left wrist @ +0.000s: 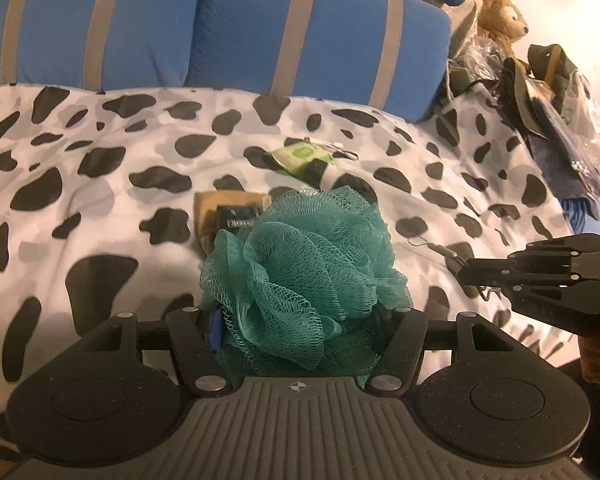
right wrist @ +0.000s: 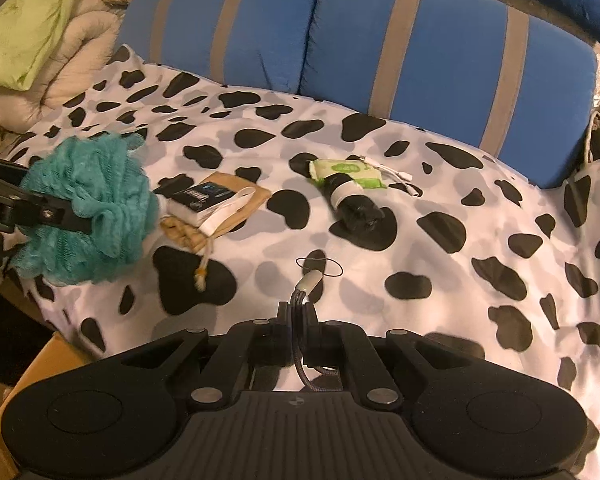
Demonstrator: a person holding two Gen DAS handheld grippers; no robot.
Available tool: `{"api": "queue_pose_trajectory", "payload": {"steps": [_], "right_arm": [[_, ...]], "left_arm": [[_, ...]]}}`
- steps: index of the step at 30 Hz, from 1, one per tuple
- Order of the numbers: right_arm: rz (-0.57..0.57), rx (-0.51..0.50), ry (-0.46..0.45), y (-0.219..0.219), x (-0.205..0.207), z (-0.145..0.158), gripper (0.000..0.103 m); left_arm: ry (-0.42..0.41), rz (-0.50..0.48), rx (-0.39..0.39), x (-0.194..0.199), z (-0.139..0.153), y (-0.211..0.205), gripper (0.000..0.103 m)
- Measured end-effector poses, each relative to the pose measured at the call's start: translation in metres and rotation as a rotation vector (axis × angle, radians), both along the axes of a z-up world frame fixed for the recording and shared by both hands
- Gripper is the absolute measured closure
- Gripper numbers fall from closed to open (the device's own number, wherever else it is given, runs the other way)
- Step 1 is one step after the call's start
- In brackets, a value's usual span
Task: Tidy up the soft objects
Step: 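Lift the pouf with the left gripper and carry it toward the box, then lower the pouf into the box beside the wipes packet with the left gripper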
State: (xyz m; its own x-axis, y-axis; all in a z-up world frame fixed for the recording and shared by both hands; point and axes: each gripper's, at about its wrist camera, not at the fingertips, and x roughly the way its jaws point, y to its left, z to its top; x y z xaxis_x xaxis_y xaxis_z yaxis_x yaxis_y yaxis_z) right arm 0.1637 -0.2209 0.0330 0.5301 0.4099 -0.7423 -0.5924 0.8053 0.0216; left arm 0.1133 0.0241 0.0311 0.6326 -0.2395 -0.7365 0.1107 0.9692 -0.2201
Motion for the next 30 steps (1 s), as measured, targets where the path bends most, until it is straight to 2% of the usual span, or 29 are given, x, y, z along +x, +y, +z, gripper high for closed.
{"api": "queue_pose_trajectory", "payload": {"steps": [10,20,30], "right_arm": [[0.039,0.002,0.035,0.008,-0.048,0.002,0.096],[0.112,-0.005,0.103,0.016,-0.096,0.001,0.096],[0.196,-0.082,0.230,0.031,-0.131,-0.015,0.096]], "left_arm": [[0.040,-0.027,0.000,-0.033,-0.007,-0.015,0.041],[0.138,-0.080,0.033,-0.061,-0.022,-0.033,0.041],[0.248,-0.113,0.067,-0.084,-0.037,-0.046,0.041]]}}
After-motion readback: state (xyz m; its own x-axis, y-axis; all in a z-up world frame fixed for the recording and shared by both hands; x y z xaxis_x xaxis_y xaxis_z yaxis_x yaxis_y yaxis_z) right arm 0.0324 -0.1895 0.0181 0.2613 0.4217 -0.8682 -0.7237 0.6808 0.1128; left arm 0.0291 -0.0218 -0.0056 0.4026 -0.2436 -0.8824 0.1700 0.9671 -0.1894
